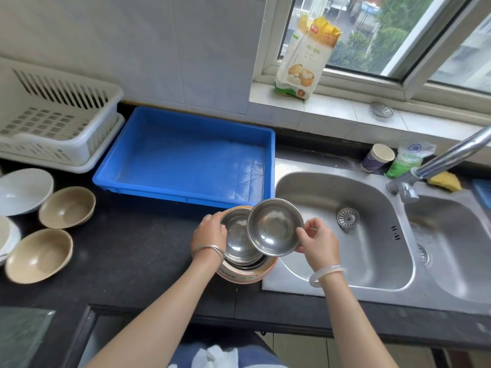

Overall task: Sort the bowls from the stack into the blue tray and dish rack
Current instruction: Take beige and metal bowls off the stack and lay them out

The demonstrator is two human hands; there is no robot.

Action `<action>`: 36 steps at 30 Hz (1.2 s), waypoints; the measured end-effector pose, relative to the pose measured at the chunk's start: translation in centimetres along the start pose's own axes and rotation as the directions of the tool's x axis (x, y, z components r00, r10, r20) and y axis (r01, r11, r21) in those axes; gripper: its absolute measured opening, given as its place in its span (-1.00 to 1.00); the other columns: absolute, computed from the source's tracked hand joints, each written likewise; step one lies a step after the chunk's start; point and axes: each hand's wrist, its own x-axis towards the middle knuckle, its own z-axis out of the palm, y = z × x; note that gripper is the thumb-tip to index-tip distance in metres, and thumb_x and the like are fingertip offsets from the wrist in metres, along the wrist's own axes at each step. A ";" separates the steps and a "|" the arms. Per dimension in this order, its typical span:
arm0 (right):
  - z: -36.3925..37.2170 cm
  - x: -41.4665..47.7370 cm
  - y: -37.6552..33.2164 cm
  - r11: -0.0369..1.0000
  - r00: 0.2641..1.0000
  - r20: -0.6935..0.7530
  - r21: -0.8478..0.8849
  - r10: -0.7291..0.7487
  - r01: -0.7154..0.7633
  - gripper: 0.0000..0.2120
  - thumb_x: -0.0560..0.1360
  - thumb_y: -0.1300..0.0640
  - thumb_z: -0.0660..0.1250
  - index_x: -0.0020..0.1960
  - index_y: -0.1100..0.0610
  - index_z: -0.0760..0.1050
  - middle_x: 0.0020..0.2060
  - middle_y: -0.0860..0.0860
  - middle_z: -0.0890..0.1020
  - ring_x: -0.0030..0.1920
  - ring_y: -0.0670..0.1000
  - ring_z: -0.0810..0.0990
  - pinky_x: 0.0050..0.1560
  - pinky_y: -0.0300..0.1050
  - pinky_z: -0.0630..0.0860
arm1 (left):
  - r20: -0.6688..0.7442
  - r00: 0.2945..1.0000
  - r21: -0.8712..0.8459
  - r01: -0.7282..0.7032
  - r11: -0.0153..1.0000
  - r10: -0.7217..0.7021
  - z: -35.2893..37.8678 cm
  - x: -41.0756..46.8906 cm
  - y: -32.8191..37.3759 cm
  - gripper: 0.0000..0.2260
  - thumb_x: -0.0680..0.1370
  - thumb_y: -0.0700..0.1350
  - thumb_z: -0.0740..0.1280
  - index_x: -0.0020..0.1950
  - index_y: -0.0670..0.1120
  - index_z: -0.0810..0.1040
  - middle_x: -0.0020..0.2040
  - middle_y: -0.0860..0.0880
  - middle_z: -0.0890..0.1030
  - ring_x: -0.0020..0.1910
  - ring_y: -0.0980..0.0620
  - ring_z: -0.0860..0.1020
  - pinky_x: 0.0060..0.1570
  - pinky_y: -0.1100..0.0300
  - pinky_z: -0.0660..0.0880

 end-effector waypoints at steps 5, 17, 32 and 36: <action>-0.1 -0.1 -0.1 0.999 1.000 -0.006 0.038 0.011 -0.011 -0.84 0.45 0.28 0.33 -0.26 0.13 0.41 -0.37 0.03 0.57 -0.55 -0.21 0.54 -0.52 -0.30 0.53 | -0.105 0.994 -0.083 -0.022 0.996 0.013 0.0 -0.6 0.2 -0.77 0.56 -0.14 0.17 0.13 -0.10 0.55 0.10 -0.09 0.58 0.02 -0.09 0.54 -0.10 0.13 0.44; -0.8 -0.2 -2.2 0.996 0.994 0.104 0.089 -0.012 0.003 -0.91 0.47 0.25 0.31 -0.19 0.13 0.43 -0.36 0.07 0.63 -0.53 -0.14 0.58 -0.22 0.07 0.65 | -0.161 0.985 -0.256 0.013 0.966 -0.056 -2.7 0.0 0.5 -0.81 0.56 -0.12 0.22 -0.15 -0.14 0.58 -0.32 0.02 0.57 -0.35 0.08 0.49 -0.41 0.28 0.40; 9.1 -0.9 -8.3 0.990 0.907 0.402 0.107 -0.123 0.087 -0.86 0.46 0.25 0.34 -0.22 0.08 0.45 -0.42 0.00 0.59 -0.51 -0.13 0.57 -0.40 -0.20 0.59 | -0.197 0.865 -0.371 0.369 0.852 -0.461 -10.7 -3.6 -10.8 -0.79 0.52 -0.15 0.21 -0.16 -0.26 0.56 -0.19 -0.26 0.61 -0.31 -0.03 0.43 -0.33 0.18 0.33; 14.5 -2.0 -9.7 0.995 0.845 0.530 0.101 -0.066 0.014 -0.82 0.47 0.30 0.30 -0.24 0.09 0.40 -0.33 0.11 0.56 -0.38 0.04 0.58 -0.38 -0.13 0.60 | -0.196 0.789 -0.395 0.480 0.783 -0.582 -11.6 -5.0 -15.2 -0.80 0.50 -0.16 0.21 -0.16 -0.27 0.53 -0.19 -0.29 0.59 -0.29 -0.08 0.40 -0.25 0.14 0.32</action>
